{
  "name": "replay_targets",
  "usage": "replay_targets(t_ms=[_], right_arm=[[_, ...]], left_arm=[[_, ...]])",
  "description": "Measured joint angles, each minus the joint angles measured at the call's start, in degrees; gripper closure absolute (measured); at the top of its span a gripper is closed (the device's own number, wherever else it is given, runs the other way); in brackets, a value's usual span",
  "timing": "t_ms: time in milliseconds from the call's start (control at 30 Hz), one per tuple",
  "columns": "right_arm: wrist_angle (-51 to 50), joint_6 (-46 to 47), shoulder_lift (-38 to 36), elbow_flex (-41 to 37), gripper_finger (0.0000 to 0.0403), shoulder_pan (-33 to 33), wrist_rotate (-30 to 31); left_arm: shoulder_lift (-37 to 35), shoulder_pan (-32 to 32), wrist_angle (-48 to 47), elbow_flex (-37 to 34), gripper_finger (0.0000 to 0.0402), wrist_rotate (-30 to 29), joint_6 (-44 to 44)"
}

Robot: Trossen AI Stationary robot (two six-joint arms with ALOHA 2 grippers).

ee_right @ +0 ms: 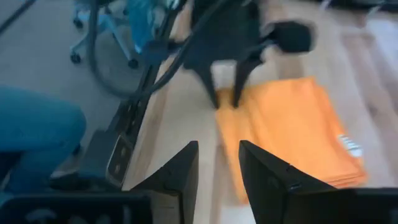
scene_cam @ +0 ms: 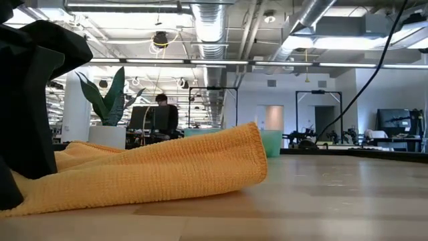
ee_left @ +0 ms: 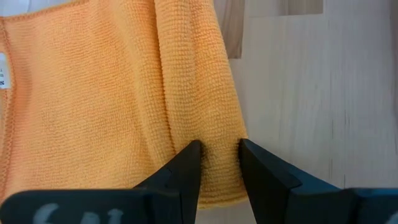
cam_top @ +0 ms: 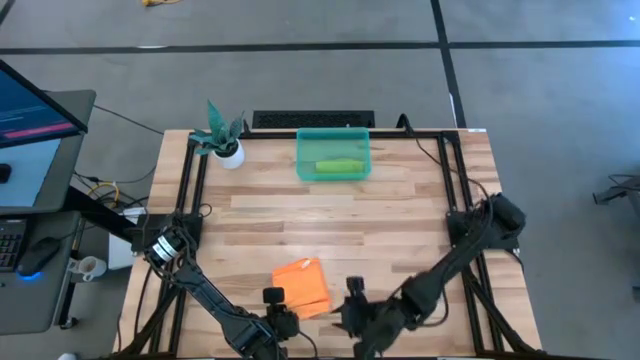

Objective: Roll towel into tight, uniform cylinder
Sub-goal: Roll the orange microfiber towel

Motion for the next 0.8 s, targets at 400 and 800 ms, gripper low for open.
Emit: replay_targets(t_ms=[400,800], right_arm=[[6.9,-2.8,8.3,0.0,0.0315,-3.1,-10.1],[7.9,3.0,12.2,0.0,0.0382,-8.5,-16.4]], left_arm=[[0.0,-0.1,1.2,-0.1,0.0297,-0.3,-0.7],[0.0,-0.1,1.3,-0.1,0.0297,0.0,-0.6]])
